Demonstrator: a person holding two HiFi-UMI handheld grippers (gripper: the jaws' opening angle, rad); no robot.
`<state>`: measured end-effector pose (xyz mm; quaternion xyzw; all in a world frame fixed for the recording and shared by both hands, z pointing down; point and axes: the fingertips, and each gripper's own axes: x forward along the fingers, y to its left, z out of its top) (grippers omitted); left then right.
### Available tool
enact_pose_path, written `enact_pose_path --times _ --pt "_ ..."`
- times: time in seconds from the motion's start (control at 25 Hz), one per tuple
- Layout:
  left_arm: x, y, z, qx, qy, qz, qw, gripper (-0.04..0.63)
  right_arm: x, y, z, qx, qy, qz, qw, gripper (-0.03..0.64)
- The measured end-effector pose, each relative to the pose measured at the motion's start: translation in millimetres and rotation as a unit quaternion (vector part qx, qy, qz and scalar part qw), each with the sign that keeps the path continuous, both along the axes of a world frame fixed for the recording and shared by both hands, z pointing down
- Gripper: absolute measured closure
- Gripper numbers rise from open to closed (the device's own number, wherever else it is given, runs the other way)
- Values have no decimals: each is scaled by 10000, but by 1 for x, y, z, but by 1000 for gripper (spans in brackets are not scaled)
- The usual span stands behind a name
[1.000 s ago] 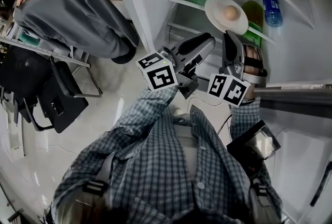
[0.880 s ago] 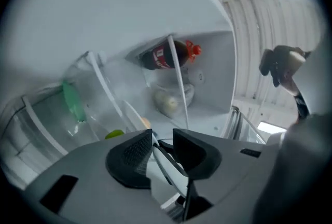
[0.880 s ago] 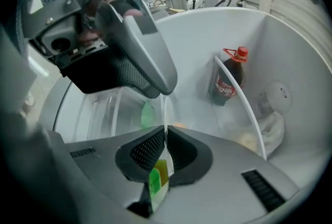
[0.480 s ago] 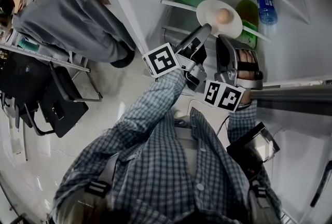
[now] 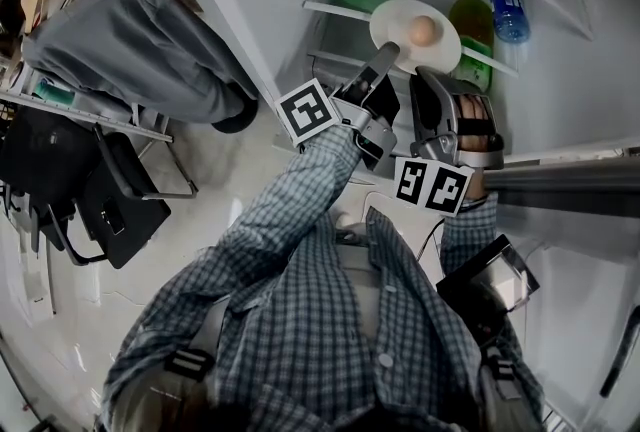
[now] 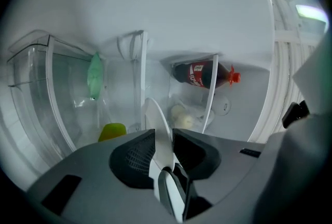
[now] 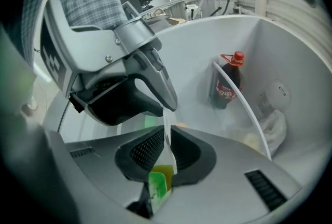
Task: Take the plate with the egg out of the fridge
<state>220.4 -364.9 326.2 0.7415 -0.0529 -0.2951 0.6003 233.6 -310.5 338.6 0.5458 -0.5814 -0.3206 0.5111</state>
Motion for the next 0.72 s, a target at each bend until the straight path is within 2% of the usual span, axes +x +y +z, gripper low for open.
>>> enact_pose_path --times 0.12,0.2,0.24,0.28,0.32,0.36,0.4,0.44,0.48,0.6,0.64,0.68,0.72 --pt "-1 -1 1 -38 -7 -22 10000 490 6 5 -4 -25 -649 282 9975 560" --pt "-2 -1 2 -83 22 -33 10000 491 12 11 -9 28 -1478 500 9877 532" --pt "-2 -1 2 -98 38 -38 9999 492 16 14 -12 95 -2079 600 9763 527" --pt "-2 -2 2 -105 51 -43 9999 494 21 17 -15 181 -2796 709 9573 526" --pt "-2 -2 3 -109 57 -47 9999 494 28 19 -16 280 -3591 832 9291 526" --pt "-2 -2 3 -110 56 -48 9999 494 36 22 -16 381 -4407 960 8917 526" --pt "-2 -2 3 -106 49 -46 9999 494 45 26 -15 470 -5194 1067 8465 526" --pt "-2 -2 3 -100 44 -41 9999 494 52 28 -13 542 -5925 1136 7956 526" --pt "-2 -2 3 -97 42 -36 9999 494 58 29 -13 601 -6601 1160 7398 526" --pt "-3 -2 2 -106 67 -34 9999 494 70 25 -14 770 -8208 1030 5566 526" --pt "-2 -1 2 -109 73 -33 9999 494 74 23 -14 818 -8514 969 5089 526" --pt "-2 -1 3 -111 69 -30 9999 495 78 21 -13 848 -8699 934 4769 526" --pt "-2 -1 3 -111 60 -27 9999 495 82 18 -11 860 -8802 925 4574 526"
